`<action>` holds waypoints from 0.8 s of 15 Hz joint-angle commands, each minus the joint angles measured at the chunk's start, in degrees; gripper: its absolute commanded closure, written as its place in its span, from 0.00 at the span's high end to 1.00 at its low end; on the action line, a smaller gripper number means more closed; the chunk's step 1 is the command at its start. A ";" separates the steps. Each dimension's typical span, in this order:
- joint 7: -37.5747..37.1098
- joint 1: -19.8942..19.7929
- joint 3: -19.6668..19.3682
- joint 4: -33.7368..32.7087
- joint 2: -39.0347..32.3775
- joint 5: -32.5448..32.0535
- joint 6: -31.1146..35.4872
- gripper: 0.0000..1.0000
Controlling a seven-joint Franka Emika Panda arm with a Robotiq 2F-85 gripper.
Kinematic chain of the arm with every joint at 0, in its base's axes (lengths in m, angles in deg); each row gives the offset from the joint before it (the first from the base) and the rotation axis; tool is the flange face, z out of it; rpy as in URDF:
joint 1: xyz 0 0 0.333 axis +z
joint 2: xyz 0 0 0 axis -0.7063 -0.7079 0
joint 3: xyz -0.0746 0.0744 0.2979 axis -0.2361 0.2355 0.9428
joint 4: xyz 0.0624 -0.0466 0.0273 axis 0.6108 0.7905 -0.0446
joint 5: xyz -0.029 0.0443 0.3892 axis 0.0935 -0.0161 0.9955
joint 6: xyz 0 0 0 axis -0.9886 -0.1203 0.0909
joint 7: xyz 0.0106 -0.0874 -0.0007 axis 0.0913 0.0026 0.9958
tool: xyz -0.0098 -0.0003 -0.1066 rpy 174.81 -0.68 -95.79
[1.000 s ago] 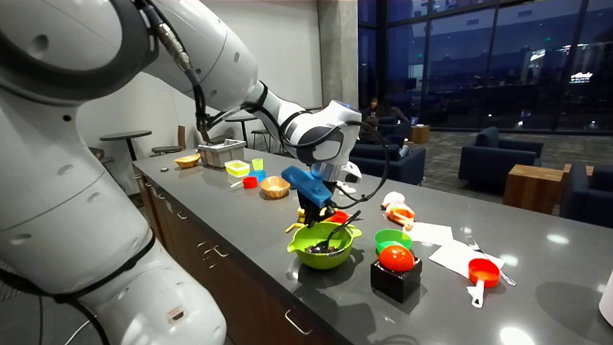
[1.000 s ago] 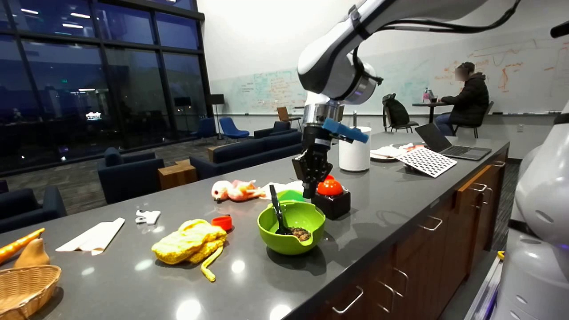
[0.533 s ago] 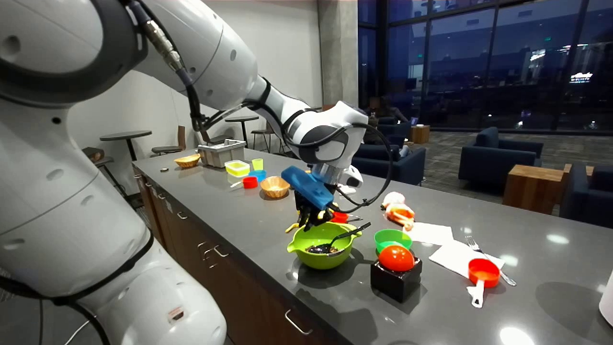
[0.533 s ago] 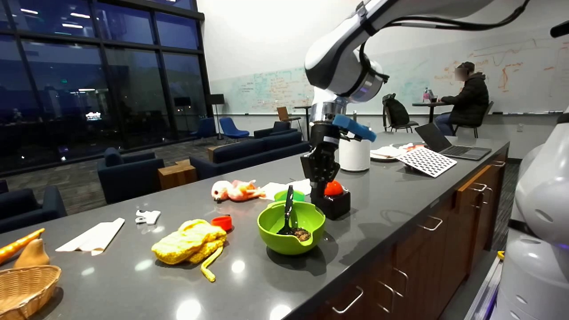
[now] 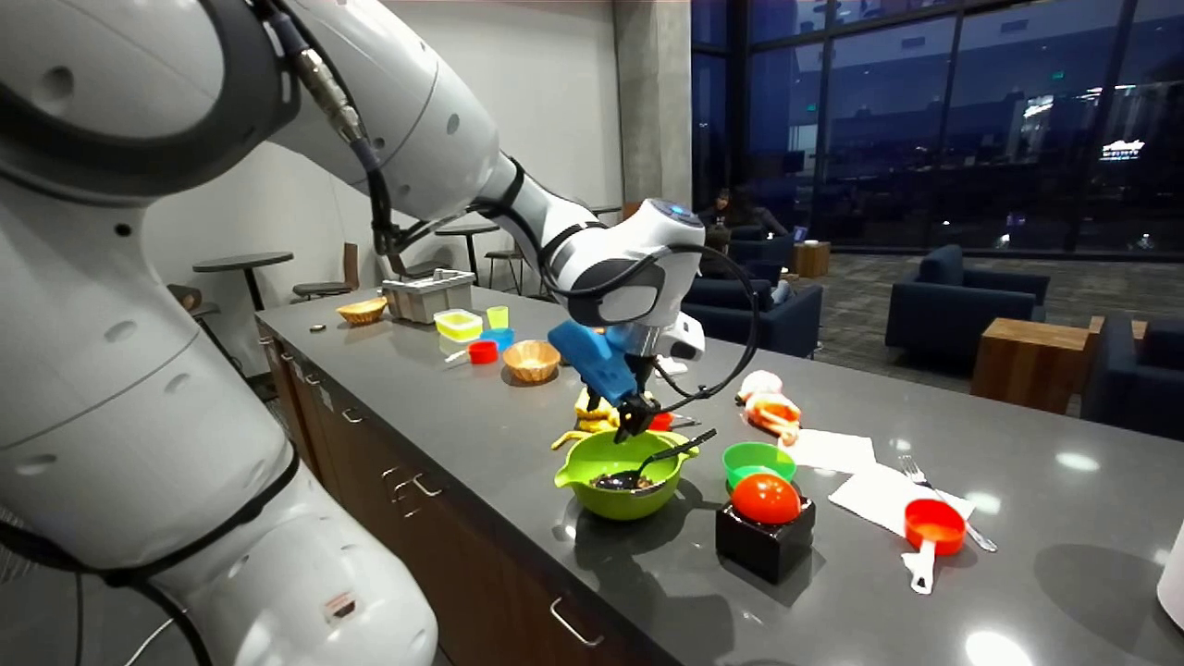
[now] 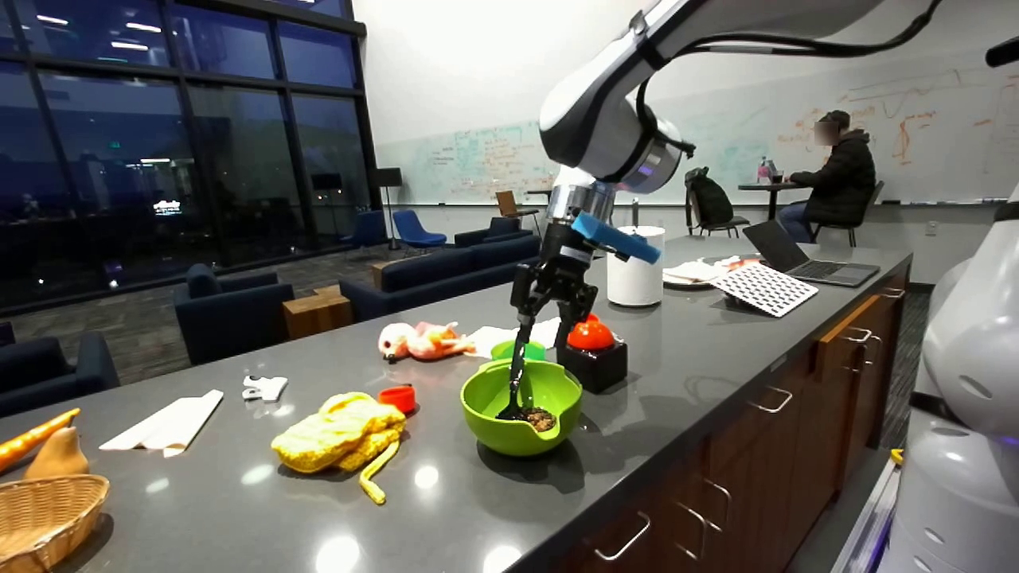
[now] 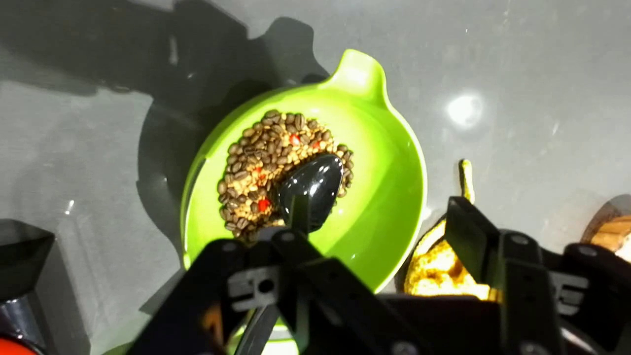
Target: Pick up the black spoon from the green bowl and put it on the kitchen counter
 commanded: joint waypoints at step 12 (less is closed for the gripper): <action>-15.24 0.78 4.11 -6.09 -19.93 -1.59 23.83 1.00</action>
